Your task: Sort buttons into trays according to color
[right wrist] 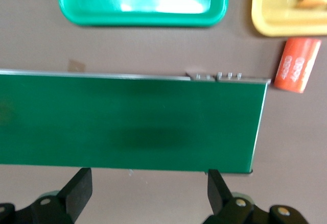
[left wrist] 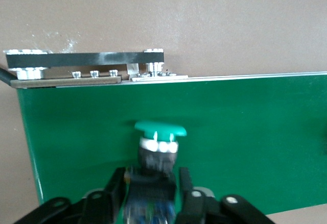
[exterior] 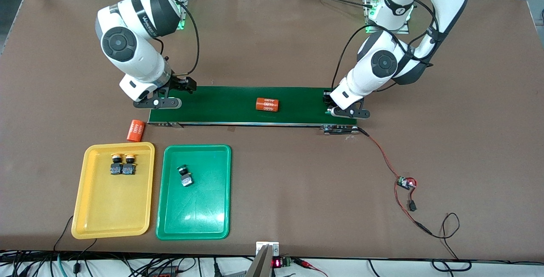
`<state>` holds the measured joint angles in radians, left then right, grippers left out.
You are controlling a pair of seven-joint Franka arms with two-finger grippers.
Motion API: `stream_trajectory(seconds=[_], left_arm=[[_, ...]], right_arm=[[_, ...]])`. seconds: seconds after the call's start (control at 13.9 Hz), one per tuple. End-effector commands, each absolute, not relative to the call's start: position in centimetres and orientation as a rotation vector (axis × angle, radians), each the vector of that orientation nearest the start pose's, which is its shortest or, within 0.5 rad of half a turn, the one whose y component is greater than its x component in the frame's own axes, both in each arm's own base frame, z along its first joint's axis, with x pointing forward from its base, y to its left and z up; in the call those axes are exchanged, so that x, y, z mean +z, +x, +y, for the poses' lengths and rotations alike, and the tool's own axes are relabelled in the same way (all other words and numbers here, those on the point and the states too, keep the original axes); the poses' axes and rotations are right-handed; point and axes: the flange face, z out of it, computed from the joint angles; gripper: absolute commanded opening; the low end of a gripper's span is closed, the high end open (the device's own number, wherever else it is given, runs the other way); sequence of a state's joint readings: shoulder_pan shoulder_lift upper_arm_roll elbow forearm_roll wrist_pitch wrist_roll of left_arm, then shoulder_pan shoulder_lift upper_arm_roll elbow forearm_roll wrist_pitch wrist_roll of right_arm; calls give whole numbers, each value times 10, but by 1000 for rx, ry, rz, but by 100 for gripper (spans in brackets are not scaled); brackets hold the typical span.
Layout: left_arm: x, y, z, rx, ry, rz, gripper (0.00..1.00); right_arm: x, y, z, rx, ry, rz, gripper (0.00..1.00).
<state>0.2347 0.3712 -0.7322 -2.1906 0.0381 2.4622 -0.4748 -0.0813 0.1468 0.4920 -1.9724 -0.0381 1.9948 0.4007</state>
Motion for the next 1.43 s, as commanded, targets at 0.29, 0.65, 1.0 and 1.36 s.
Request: stream_trajectory(seconds=[0.29,0.65,1.0,1.36], left_arm=[[338,521,-225,9,-3225,51,100],[393,574,-100,133,-3132,-191,100],[465,615,-10,-37,-3139,-215,100],[546,628,-4,-159,-3124,-243,100]], right_arm=[[466,573,166,220,-3119,-108,100],[479,566,94,362,-3118,-57,100],[461,532,67,388,-3091,75,100],[471,544,78,364,-3079,30,100]])
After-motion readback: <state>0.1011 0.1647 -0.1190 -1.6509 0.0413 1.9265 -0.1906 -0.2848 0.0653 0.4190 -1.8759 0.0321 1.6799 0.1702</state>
